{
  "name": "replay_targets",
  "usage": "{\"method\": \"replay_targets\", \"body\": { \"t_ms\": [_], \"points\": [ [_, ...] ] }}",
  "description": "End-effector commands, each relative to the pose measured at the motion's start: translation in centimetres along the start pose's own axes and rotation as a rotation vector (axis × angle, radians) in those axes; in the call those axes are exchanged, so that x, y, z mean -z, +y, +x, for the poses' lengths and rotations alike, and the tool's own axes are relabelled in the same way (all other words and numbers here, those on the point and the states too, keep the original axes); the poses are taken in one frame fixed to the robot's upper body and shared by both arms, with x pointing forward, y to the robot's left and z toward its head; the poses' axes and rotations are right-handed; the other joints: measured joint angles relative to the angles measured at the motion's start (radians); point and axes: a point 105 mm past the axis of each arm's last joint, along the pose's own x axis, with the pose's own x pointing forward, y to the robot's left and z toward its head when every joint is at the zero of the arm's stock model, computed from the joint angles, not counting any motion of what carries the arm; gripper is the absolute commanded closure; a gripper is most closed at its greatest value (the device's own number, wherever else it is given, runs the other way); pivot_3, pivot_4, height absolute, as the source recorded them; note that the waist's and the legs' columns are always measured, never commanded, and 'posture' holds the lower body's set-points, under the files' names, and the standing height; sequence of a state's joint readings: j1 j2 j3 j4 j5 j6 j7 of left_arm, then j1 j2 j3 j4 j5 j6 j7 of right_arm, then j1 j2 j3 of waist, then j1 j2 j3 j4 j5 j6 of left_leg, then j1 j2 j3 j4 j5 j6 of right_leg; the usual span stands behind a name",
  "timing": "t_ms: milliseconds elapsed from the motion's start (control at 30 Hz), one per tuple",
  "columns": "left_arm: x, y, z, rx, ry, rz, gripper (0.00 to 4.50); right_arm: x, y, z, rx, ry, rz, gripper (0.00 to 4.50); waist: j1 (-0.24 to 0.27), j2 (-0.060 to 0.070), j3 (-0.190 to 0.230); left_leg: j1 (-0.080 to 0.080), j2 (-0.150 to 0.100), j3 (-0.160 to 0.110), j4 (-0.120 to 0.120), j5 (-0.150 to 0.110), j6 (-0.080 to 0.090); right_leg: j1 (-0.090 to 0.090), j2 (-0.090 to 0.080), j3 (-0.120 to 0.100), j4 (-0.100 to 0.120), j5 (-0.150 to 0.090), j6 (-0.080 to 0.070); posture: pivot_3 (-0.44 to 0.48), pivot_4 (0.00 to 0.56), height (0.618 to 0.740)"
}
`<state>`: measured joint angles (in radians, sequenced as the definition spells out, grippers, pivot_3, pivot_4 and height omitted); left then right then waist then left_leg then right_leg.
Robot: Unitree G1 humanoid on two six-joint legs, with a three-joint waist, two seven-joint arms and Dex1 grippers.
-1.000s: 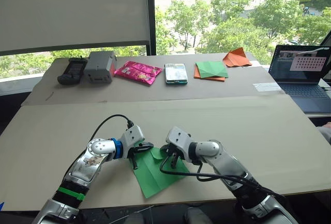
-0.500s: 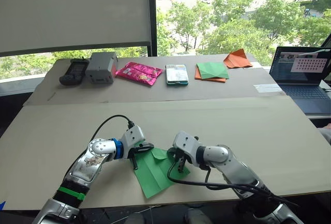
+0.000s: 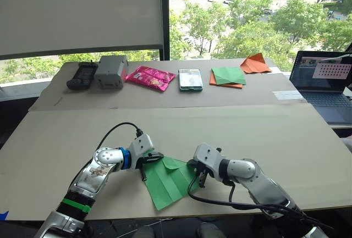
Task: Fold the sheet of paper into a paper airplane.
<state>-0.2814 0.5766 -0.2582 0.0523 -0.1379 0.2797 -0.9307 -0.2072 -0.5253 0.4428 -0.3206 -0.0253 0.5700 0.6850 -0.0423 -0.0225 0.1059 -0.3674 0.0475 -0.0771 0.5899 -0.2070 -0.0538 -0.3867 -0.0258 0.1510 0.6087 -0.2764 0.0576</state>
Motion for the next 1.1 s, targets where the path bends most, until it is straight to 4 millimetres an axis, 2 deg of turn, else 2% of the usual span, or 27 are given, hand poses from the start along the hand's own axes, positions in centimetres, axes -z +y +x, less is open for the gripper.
{"method": "replay_targets", "body": {
  "t_ms": [33,133,300,400,533,633,767,900,967,1033,1100],
  "points": [
    [2.8,-0.6,0.0,0.014,0.104,-0.043,4.5,4.5,0.4,-0.5,-0.001,0.175,0.09,4.48,0.0,0.0,0.0,0.0,0.0,0.0,0.0,0.0,0.0,0.0,0.0,0.0,0.0,0.0,0.0,0.0,0.15,0.74],
    [2.8,-0.6,0.0,0.016,0.103,-0.04,4.5,1.5,-0.1,-0.6,0.005,0.042,0.052,4.48,0.0,0.0,0.001,0.0,0.0,0.0,0.0,0.0,0.0,0.0,0.0,0.0,0.0,0.0,0.0,0.0,0.15,0.74],
    [2.7,-0.6,0.0,0.017,0.1,-0.037,4.5,-4.7,-1.2,-1.5,0.045,-0.244,0.057,4.48,-0.004,0.0,0.007,-0.001,0.0,0.0,0.0,0.0,0.0,-0.002,0.0,0.0,0.0,0.0,0.0,0.0,0.15,0.74],
    [2.7,-0.6,0.1,0.018,0.099,-0.035,4.5,-6.7,-0.8,-1.5,0.022,-0.325,0.076,4.48,-0.006,0.002,0.009,-0.001,0.0,0.0,0.0,0.0,0.001,-0.002,0.0,0.0,0.001,0.0,0.0,0.0,0.15,0.74],
    [2.6,-0.6,0.1,0.019,0.096,-0.034,4.5,-6.7,0.8,-0.2,-0.03,-0.307,0.064,4.48,-0.004,0.003,0.008,-0.001,0.0,0.0,-0.001,0.001,0.001,-0.001,0.0,0.0,0.001,0.0,0.0,0.0,0.15,0.74],
    [2.5,-0.6,0.1,0.015,0.09,-0.033,4.5,-5.8,1.5,1.4,-0.045,-0.263,0.084,4.48,-0.006,0.002,0.009,-0.001,0.0,0.0,-0.001,0.001,0.001,-0.002,0.0,0.0,0.0,0.0,0.0,0.0,0.15,0.74],
    [1.9,-0.1,-0.2,-0.01,0.068,-0.026,4.5,-2.9,1.6,2.7,-0.048,-0.138,0.077,4.48,-0.005,0.003,0.009,-0.001,0.0,0.0,-0.001,0.001,0.001,-0.002,0.0,0.0,0.0,0.0,0.0,0.0,0.15,0.74],
    [1.3,0.3,-0.7,-0.036,0.041,-0.029,4.5,-1.4,2.4,3.1,-0.088,-0.071,0.083,4.48,-0.007,0.004,0.009,0.0,0.0,0.0,-0.001,0.001,0.001,-0.002,0.001,0.0,0.001,0.0,0.0,0.0,0.15,0.74],
    [0.6,0.7,-1.4,-0.069,0.009,-0.052,4.5,-1.0,2.5,3.2,-0.093,-0.051,0.09,4.48,-0.008,0.004,0.009,0.0,0.0,0.0,-0.001,0.001,0.001,-0.002,0.001,0.0,0.001,0.0,0.0,0.0,0.15,0.74],
    [-0.7,1.5,-2.9,-0.117,-0.063,-0.118,4.5,-0.7,2.4,3.3,-0.092,-0.032,0.1,4.48,-0.016,0.003,0.009,0.0,0.0,0.0,-0.001,0.001,0.001,-0.002,0.001,0.0,0.001,0.0,0.0,0.0,0.15,0.74],
    [-1.9,2.0,-5.1,-0.157,-0.145,-0.226,3.96,-0.5,2.4,3.3,-0.094,-0.024,0.094,4.5,-0.023,0.002,0.011,0.0,0.001,0.0,-0.002,0.002,0.003,-0.002,0.001,0.0,0.001,0.0,0.0,0.0,0.15,0.74]
  ]
}}
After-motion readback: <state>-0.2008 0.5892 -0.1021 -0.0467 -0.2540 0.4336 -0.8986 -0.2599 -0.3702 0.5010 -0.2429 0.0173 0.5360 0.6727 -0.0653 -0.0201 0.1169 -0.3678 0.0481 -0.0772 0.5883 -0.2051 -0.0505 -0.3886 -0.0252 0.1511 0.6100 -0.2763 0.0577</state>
